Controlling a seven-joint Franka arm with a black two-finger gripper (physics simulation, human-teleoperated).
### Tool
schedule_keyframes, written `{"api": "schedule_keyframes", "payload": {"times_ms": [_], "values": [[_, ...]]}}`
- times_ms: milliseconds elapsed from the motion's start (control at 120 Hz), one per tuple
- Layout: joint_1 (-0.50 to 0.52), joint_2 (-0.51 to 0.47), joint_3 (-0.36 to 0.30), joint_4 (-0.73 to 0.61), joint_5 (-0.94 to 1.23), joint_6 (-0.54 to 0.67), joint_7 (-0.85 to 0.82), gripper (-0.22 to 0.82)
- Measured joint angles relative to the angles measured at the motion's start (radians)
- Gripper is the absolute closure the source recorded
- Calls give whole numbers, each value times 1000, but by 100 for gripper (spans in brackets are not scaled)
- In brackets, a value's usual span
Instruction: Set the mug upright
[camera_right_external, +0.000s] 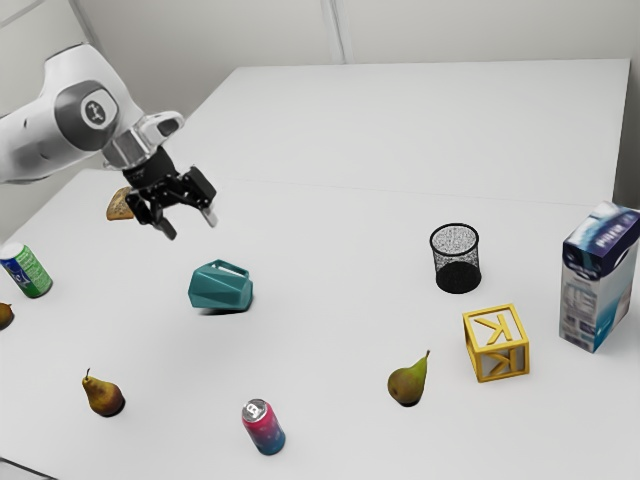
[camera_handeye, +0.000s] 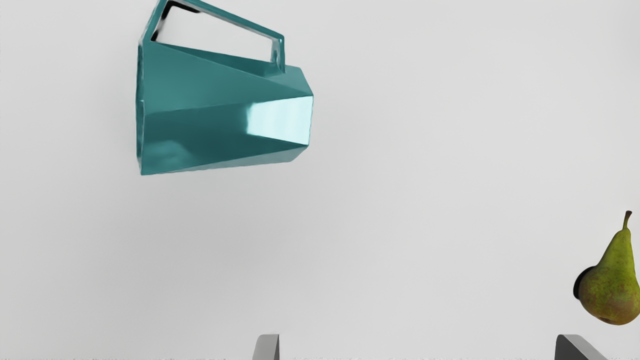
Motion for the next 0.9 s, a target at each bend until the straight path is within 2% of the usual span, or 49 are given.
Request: {"api": "schedule_keyframes", "payload": {"times_ms": [158,300,608,900], "values": [[91,82,-1,-23,-35,-12,74,0],[155,161,-1,-24,-63,27,189,0],[166,302,-1,15,-181,129,460,0],[196,401,1,73,-213,147,630,0]]}}
